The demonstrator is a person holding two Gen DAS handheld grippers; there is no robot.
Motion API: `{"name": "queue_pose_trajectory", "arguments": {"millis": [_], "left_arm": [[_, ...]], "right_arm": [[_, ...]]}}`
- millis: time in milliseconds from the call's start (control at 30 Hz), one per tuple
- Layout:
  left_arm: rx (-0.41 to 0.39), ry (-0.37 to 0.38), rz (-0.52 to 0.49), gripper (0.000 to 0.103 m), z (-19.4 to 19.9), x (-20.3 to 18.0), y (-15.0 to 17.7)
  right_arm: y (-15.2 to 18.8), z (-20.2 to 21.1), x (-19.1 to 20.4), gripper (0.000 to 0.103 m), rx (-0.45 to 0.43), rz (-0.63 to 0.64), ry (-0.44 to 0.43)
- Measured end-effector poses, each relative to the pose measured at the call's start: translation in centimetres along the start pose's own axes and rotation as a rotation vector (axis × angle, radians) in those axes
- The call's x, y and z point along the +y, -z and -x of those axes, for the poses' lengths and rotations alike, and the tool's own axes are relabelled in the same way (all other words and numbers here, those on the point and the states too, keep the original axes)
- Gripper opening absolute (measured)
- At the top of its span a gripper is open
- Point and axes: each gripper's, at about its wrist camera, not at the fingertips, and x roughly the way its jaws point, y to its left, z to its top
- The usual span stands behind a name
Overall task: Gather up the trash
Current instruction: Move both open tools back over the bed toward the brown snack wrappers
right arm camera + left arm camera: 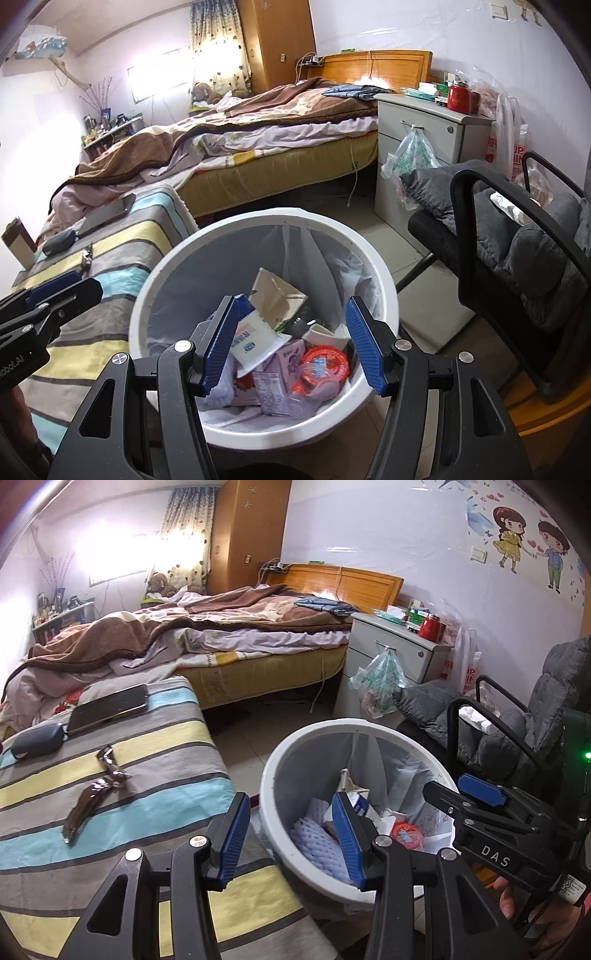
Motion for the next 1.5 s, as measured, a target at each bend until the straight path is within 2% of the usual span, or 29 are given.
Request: {"name": "queue_pose_trajectory", "arguments": {"millis": [467, 833, 1267, 1500], "left_arm": [[-0.056, -0.079, 0.044, 0.046, 4.3, 4.4, 0.4], [-0.074, -0.162, 0.112, 0.046, 6.7, 10.2, 1.5], [-0.049, -0.256, 0.196, 0.047, 7.5, 17.3, 2.9], [-0.028, -0.256, 0.199, 0.047, 6.7, 19.5, 3.2]], "right_arm": [[-0.3, 1.1, 3.7, 0.062, -0.045, 0.049, -0.054], [-0.6, 1.0, 7.4, 0.062, -0.066, 0.107, -0.116], [-1.3, -0.3, 12.1, 0.062, -0.065, 0.198, -0.188], [-2.0, -1.5, 14.0, 0.062, -0.053, 0.246, -0.209]]}}
